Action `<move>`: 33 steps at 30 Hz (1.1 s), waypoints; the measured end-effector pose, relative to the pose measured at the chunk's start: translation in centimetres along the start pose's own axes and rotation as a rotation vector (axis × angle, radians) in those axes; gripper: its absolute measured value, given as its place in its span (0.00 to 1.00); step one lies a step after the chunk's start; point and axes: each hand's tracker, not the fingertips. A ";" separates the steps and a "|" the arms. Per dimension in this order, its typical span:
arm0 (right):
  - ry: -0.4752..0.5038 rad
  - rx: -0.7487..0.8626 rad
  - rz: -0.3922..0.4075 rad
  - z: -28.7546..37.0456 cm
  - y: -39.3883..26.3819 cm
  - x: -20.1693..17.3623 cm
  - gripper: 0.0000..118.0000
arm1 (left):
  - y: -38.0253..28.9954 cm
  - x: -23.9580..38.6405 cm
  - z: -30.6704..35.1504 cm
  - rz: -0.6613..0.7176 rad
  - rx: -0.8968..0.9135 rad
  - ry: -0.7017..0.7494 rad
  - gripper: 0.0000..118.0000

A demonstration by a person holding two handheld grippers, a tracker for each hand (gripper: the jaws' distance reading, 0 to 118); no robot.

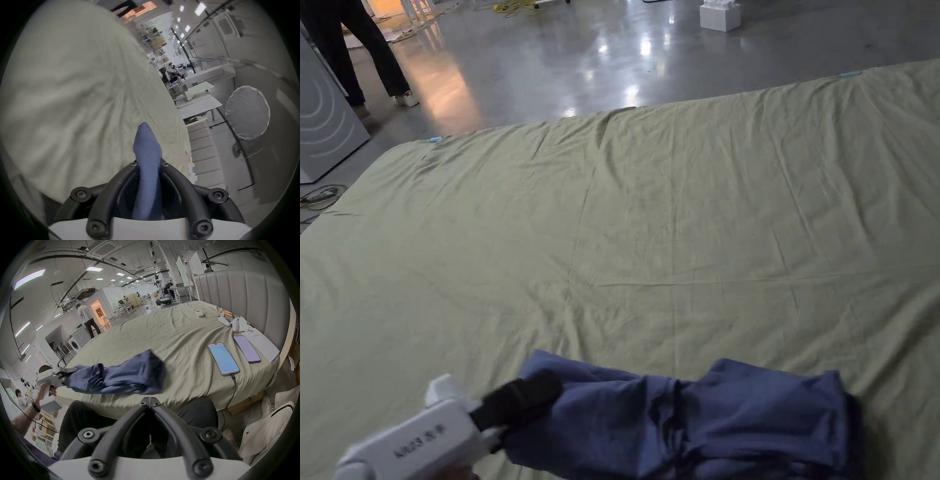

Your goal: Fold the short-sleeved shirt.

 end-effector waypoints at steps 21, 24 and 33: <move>-0.081 -0.012 0.074 3.3 -2.0 0.6 0.01 | -16.8 15.8 -16.3 -0.633 -0.290 0.097 0.54; -0.063 -0.003 0.010 3.2 -2.3 1.5 0.01 | -14.5 16.8 -12.9 -0.538 -0.264 0.023 0.80; -0.007 -0.009 -0.001 2.1 -2.1 0.9 0.01 | -11.6 13.4 -10.2 -0.333 -0.184 -0.052 0.00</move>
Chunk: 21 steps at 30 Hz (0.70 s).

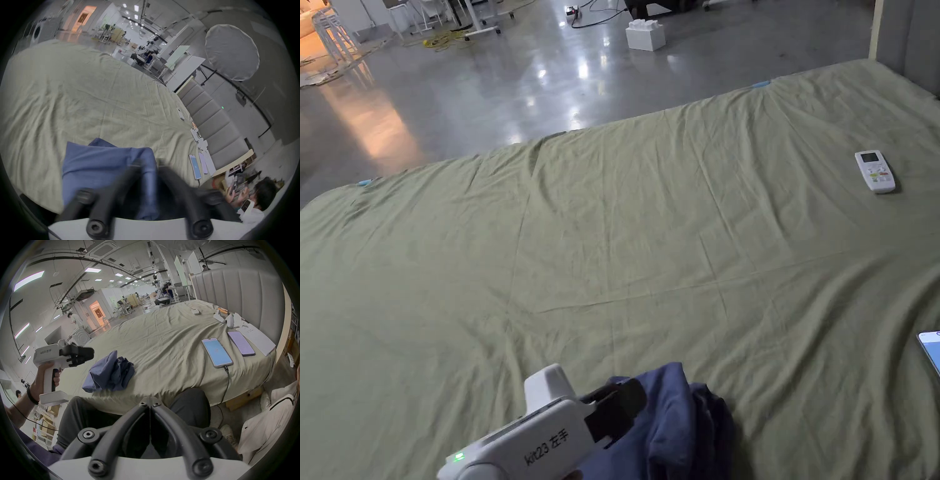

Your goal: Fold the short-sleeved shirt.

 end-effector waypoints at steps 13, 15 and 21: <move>0.018 -0.073 0.034 -1.4 0.0 -1.8 0.01 | -4.4 -1.7 -9.8 -0.003 -0.259 -0.041 0.00; 0.072 -0.065 0.055 -2.8 0.9 -2.6 0.01 | -3.6 -1.2 -8.9 0.053 -0.238 -0.054 0.00; 0.212 -0.060 0.011 -10.1 4.9 -4.9 0.01 | 0.8 -1.1 1.5 -0.023 -0.065 -0.291 0.00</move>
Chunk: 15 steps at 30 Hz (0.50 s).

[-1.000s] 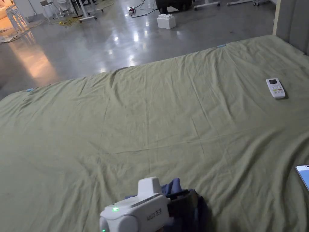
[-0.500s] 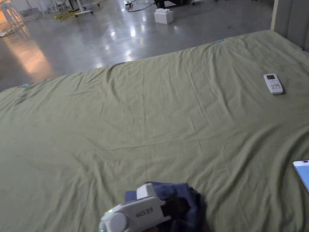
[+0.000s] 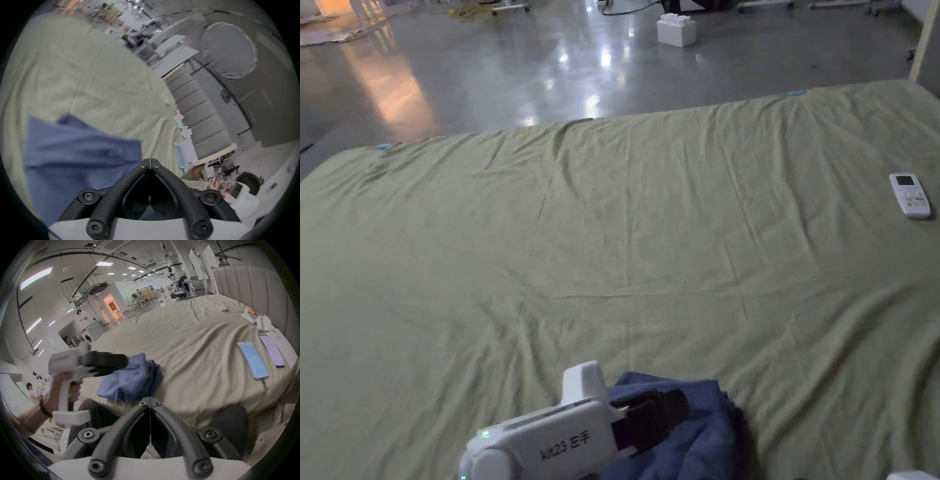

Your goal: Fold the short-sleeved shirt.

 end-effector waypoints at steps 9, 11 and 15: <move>0.041 -0.179 0.044 -13.1 4.3 -1.7 0.01 | 0.8 -3.6 11.8 0.076 0.189 0.186 0.00; -0.121 -0.288 0.101 -14.9 3.0 -0.6 0.01 | 0.2 -4.3 12.3 0.073 0.171 0.222 0.00; -0.034 -0.197 0.060 -15.3 1.3 1.7 0.01 | -0.5 -6.5 11.6 0.150 0.154 0.144 0.11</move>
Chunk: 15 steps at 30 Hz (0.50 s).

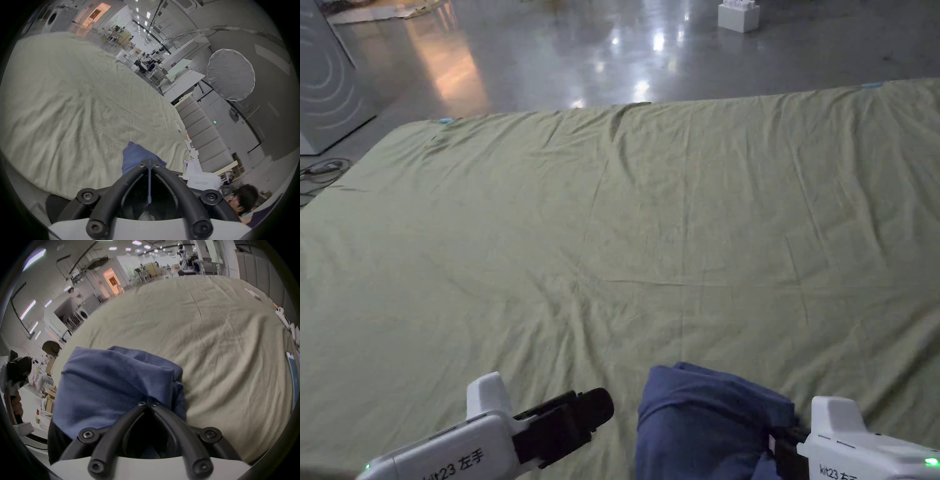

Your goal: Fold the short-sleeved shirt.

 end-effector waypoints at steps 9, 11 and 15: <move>0.022 -0.033 -0.039 0.1 0.5 0.5 0.01 | 0.2 -3.7 -8.1 0.020 -0.202 -0.107 0.76; 0.036 -0.033 -0.048 0.1 0.4 0.8 0.01 | 0.2 -4.8 -10.2 0.019 -0.257 -0.085 0.76; 0.060 -0.021 -0.088 0.1 0.1 1.3 0.01 | 0.2 -5.4 -13.6 0.056 -0.323 -0.100 0.75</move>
